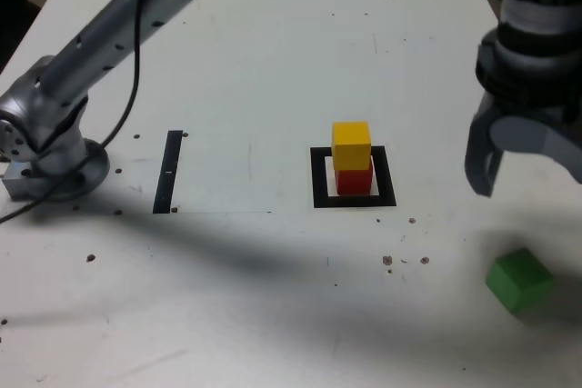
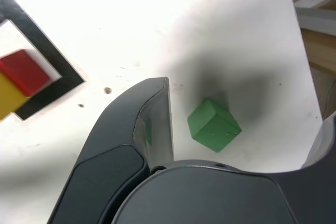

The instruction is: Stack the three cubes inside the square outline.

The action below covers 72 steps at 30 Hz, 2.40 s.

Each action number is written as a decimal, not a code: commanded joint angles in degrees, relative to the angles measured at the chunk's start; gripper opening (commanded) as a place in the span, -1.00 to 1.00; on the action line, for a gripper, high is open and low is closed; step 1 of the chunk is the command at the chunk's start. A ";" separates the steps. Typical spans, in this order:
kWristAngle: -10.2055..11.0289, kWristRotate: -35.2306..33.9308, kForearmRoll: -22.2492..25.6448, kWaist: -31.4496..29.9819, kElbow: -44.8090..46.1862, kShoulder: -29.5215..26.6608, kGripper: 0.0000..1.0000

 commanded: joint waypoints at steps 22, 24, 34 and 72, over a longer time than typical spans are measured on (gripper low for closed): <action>-3.46 3.38 1.24 -2.95 -3.74 5.69 0.99; -3.97 6.38 0.63 -2.95 -3.83 6.02 0.99; -3.46 24.98 -0.93 -2.95 -3.50 6.75 0.99; -0.40 25.21 -0.17 -5.78 -2.09 9.51 0.29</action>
